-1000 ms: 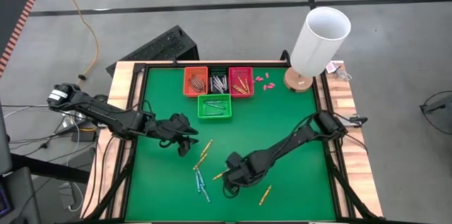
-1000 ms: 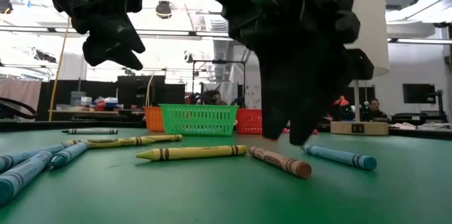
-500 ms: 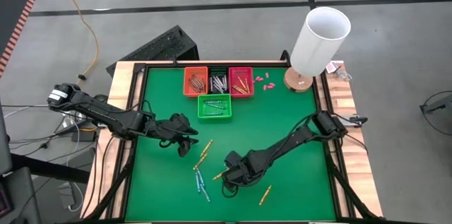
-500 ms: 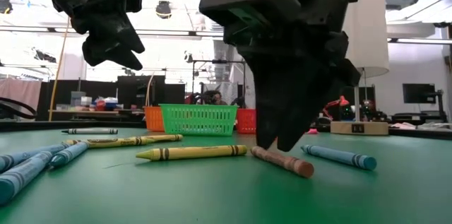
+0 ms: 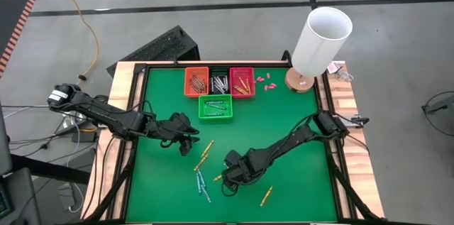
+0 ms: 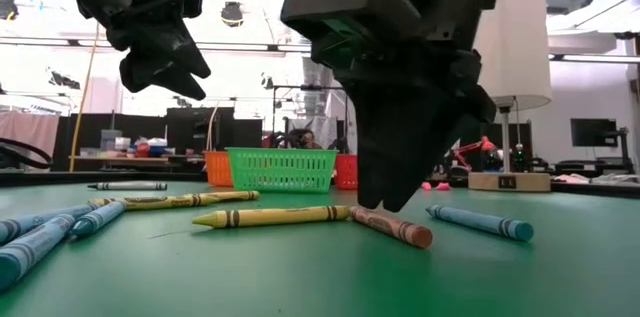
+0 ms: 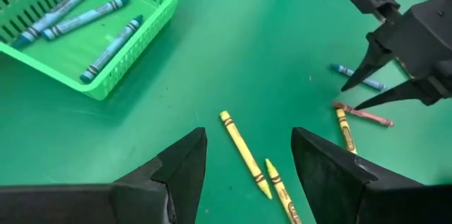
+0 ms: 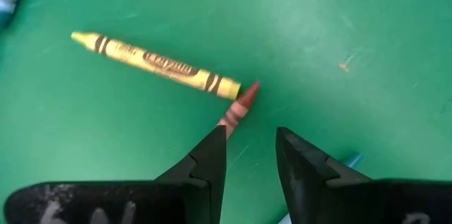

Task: Sort crayons
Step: Put a red crayon in the orange basket

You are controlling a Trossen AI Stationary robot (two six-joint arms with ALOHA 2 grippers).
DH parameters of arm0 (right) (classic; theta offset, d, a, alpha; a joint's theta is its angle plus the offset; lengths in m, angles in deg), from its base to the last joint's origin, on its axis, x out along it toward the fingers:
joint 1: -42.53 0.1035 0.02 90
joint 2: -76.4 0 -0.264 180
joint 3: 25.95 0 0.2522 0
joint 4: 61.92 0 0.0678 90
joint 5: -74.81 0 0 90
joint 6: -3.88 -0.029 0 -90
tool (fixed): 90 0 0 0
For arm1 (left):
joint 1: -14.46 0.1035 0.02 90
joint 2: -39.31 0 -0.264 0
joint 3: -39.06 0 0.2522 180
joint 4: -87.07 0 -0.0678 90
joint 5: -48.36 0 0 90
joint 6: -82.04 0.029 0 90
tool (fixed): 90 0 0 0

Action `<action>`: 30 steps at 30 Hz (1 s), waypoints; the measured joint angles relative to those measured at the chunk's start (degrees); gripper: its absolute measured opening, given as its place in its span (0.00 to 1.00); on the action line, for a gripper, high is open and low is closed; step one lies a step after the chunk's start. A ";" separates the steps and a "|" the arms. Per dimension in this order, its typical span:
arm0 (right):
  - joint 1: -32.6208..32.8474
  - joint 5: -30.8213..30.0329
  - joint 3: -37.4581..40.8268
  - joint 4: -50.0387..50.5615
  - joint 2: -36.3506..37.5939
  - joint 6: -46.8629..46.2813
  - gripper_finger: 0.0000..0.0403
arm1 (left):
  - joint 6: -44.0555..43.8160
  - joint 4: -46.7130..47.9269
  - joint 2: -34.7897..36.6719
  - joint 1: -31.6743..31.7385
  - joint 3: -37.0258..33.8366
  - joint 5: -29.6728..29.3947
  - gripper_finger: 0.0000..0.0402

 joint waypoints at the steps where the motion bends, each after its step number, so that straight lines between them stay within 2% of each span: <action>1: 0.22 0.00 0.00 0.02 0.00 -0.02 0.31 | 0.47 -0.01 0.00 0.00 0.00 -0.02 0.49; 15: 3.67 0.04 -0.02 -3.32 0.00 -4.82 0.31 | 0.85 -0.81 0.00 0.13 0.00 -1.35 0.49; 22: 2.24 -2.79 -0.04 -4.66 0.00 -2.83 0.31 | 0.44 -0.79 0.00 0.13 0.00 -1.33 0.49; 30: 1.62 -3.95 -0.15 -4.42 -2.49 -7.93 0.31 | -1.73 -0.46 0.02 -0.11 0.00 -1.32 0.49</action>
